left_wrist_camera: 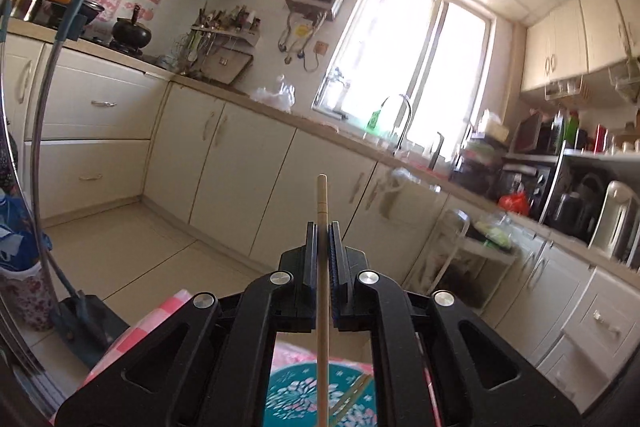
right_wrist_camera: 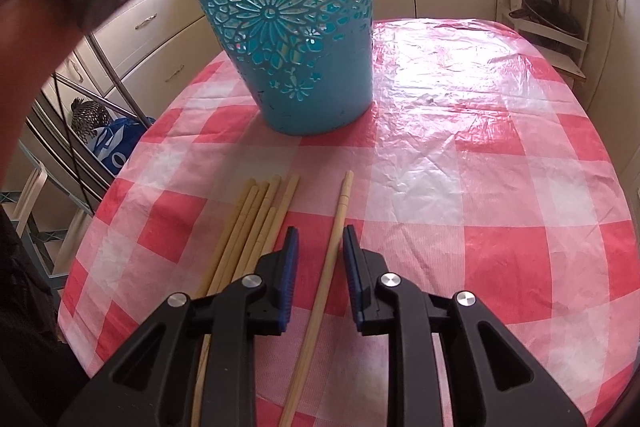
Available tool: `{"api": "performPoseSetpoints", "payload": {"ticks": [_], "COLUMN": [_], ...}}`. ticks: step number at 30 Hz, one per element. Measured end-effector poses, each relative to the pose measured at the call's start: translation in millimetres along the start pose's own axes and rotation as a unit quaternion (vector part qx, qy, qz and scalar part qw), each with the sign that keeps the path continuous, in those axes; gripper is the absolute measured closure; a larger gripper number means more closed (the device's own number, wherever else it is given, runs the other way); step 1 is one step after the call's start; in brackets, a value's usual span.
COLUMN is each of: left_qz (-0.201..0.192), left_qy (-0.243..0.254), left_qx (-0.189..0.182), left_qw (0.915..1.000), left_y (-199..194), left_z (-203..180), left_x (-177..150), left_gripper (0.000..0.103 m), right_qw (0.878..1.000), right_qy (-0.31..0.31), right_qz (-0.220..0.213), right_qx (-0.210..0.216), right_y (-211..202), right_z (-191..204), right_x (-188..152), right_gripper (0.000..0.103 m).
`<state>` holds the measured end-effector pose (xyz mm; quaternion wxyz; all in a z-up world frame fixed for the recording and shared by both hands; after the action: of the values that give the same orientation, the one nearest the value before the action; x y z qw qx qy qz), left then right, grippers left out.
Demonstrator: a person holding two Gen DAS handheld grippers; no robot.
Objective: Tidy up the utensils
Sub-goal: 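Carry the chopstick with the left tool into the teal basket and open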
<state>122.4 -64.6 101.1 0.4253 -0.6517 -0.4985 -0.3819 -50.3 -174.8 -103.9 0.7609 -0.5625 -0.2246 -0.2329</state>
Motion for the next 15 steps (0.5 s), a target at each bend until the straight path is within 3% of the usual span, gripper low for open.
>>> {"api": "performPoseSetpoints", "payload": {"ticks": [9,11,13,15], "left_qz": [0.066,0.090,0.100,0.104], "left_qy": [0.051,0.061,0.063,0.062], "left_qx": [0.022,0.029,0.035,0.042], "left_qw": [0.9963,0.9936,0.9924,0.9917], "left_y": [-1.5,-9.5,-21.7,-38.9], "left_z": [9.2,16.5,26.2,37.1], "left_x": [-39.5,-45.9,-49.3,-48.8], "left_gripper": [0.096,0.088,0.068,0.055], "right_qw": [1.000,1.000,1.000,1.000], "right_qy": [0.009,0.010,0.009,0.007], "right_qz": [0.011,0.014,0.015,0.015], "right_qx": [0.008,0.009,0.007,0.007], "right_y": [-1.8,-2.3,-2.8,-2.5], "right_z": [2.0,3.0,4.0,5.0], "right_x": [-0.4,-1.0,-1.9,-2.3], "right_gripper": [0.070,0.068,0.068,0.067]}}
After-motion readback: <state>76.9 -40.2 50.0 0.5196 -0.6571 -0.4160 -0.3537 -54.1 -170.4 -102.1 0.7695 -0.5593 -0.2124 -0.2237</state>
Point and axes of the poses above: each gripper's, at about its wrist camera, not at the fingertips, and y roughly the way its jaws point, z to its left, x to its top, the point moved 4 cm from there along y, roughly the way its jaws point, and after that the axes turned 3 degrees about x, right-handed, at the moved point
